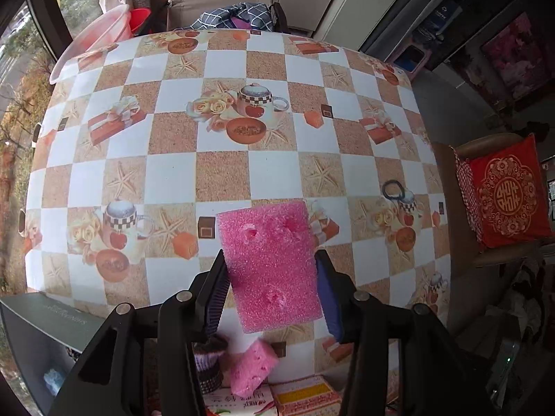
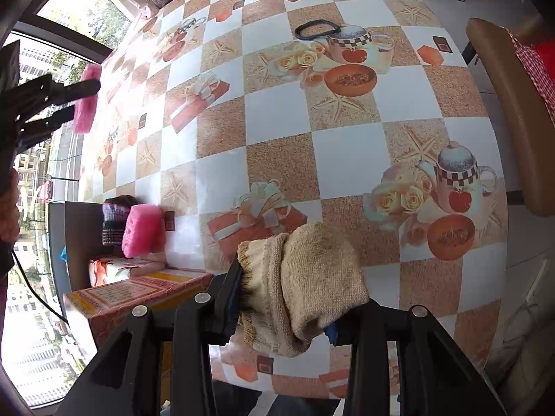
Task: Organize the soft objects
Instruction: 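Lift the pink sponge and beige sock toward the white box with both tools, then carry the pink sponge and beige sock over the white box opening with both tools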
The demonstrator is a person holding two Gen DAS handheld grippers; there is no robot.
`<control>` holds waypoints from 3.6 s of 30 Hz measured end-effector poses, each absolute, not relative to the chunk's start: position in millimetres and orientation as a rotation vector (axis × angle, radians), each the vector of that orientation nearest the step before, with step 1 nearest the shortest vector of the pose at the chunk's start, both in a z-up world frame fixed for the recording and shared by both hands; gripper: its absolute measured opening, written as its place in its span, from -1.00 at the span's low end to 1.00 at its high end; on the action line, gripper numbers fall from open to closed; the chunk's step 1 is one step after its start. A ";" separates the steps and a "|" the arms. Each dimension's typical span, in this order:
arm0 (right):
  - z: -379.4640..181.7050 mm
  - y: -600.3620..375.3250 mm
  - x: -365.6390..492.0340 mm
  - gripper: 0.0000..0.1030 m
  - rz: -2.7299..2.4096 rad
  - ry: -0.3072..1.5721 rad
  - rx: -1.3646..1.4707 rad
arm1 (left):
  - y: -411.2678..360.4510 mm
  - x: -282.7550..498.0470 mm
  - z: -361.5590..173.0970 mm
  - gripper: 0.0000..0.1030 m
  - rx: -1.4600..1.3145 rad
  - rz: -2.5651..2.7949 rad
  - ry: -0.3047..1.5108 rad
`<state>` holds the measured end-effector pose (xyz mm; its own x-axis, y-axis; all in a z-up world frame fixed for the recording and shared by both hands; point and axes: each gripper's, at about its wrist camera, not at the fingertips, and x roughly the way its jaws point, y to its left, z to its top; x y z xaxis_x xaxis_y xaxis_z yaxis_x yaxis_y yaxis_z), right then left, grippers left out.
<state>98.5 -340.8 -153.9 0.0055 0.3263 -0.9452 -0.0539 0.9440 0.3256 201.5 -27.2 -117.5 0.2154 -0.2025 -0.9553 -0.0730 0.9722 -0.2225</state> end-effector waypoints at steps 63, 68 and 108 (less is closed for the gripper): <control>-28.2 -57.2 -32.9 -0.24 0.702 1.415 -0.077 | 107.7 -104.1 -28.8 0.01 -0.300 -0.053 1.184; -28.6 -51.0 -33.2 -0.24 0.709 1.417 -0.098 | 109.1 -103.7 -28.4 0.01 -0.297 -0.048 1.181; -25.9 -33.3 -30.6 -0.24 0.727 1.419 -0.170 | 125.6 -102.6 -32.5 0.01 -0.339 -0.019 1.176</control>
